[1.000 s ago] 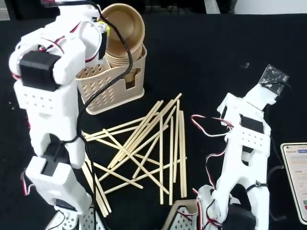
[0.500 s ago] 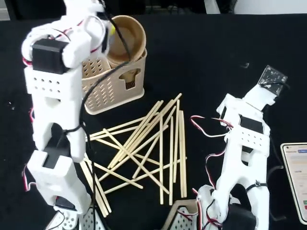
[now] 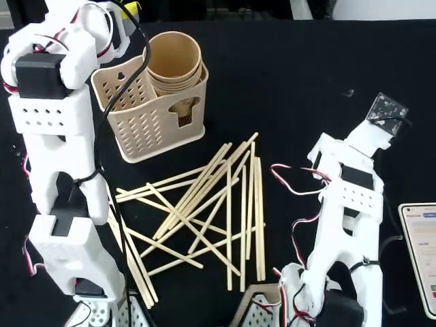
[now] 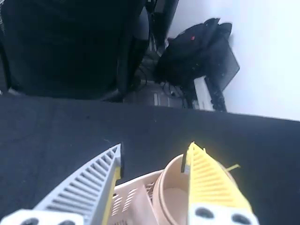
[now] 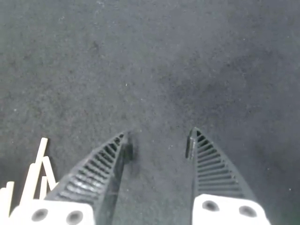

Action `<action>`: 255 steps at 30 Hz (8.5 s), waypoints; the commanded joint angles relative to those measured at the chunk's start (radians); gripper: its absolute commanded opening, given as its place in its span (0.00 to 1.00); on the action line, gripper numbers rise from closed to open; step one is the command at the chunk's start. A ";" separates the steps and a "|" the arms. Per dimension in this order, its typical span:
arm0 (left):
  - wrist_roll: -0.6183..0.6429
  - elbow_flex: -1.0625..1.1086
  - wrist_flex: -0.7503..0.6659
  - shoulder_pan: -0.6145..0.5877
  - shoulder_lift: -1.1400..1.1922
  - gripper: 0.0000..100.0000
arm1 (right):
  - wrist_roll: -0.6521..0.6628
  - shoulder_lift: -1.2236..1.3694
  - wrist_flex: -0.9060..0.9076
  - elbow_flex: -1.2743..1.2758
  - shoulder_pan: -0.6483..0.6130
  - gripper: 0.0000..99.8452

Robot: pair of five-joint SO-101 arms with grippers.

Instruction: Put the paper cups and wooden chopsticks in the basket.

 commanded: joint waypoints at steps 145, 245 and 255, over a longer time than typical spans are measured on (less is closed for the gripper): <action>0.175 2.477 -1.063 -0.414 -1.034 0.23 | 0.313 0.648 -0.023 -1.385 -1.037 0.02; 0.173 2.471 -1.059 -0.421 -1.034 0.23 | 0.612 0.325 0.454 -0.208 -0.726 0.04; 0.172 2.473 -1.059 -0.420 -1.034 0.23 | 0.744 0.314 0.516 -0.214 -0.721 0.17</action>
